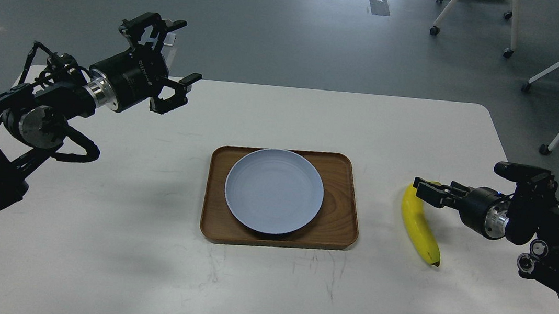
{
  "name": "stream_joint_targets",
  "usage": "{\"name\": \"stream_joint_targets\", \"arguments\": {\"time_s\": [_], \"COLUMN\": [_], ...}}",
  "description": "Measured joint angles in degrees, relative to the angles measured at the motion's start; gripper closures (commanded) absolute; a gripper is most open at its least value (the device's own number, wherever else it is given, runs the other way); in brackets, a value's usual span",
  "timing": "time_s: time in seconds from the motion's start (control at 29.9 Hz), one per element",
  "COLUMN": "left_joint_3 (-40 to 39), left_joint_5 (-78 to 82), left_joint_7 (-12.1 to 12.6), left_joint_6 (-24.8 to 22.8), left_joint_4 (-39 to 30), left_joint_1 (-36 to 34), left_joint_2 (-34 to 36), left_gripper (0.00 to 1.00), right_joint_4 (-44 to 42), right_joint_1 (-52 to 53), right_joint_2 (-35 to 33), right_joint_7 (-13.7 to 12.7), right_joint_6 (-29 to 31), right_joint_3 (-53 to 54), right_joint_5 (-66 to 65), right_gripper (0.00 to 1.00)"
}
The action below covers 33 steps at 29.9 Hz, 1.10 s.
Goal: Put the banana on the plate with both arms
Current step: 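Lower the right gripper onto the yellow banana and grasp it, then lift the banana with the right gripper and carry it over the plate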
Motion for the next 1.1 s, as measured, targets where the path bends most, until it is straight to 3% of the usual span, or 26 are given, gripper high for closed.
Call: {"name": "stream_joint_targets", "arguments": {"time_s": [0.33, 0.4, 0.53, 0.57, 0.6, 0.83, 1.1], "left_joint_3": [0.0, 0.0, 0.0, 0.0, 0.1, 0.1, 0.1], "left_joint_5": [0.4, 0.4, 0.4, 0.4, 0.4, 2.0, 2.8], "left_joint_7": [-0.3, -0.3, -0.3, -0.3, -0.3, -0.8, -1.5], "left_joint_6": [0.0, 0.0, 0.1, 0.1, 0.1, 0.4, 0.5], "left_joint_4": [-0.1, -0.1, -0.1, -0.1, -0.1, -0.1, -0.1], "left_joint_1": [0.0, 0.0, 0.0, 0.0, 0.0, 0.1, 0.1], "left_joint_2": [-0.1, -0.1, -0.1, -0.1, -0.1, 0.1, -0.2], "left_gripper": [0.02, 0.02, 0.02, 0.02, 0.02, 0.02, 0.02], "right_joint_4": [0.4, 0.4, 0.4, 0.4, 0.4, 0.2, 0.3], "right_joint_1": [0.0, -0.1, -0.4, -0.4, -0.4, 0.0, 2.5], "right_joint_2": [1.1, 1.1, 1.2, 1.2, 1.3, 2.2, 1.8], "right_joint_7": [0.0, 0.0, 0.1, 0.1, 0.1, 0.1, 1.2], "right_joint_6": [0.2, 0.2, 0.4, 0.5, 0.5, 0.3, -0.5], "right_joint_3": [-4.7, -5.1, -5.4, -5.5, -5.6, -6.0, -5.8], "right_joint_5": [0.0, 0.0, -0.1, -0.1, -0.1, -0.2, -0.1], "right_gripper": [0.14, 0.27, 0.39, 0.52, 0.58, 0.72, 0.76]}}
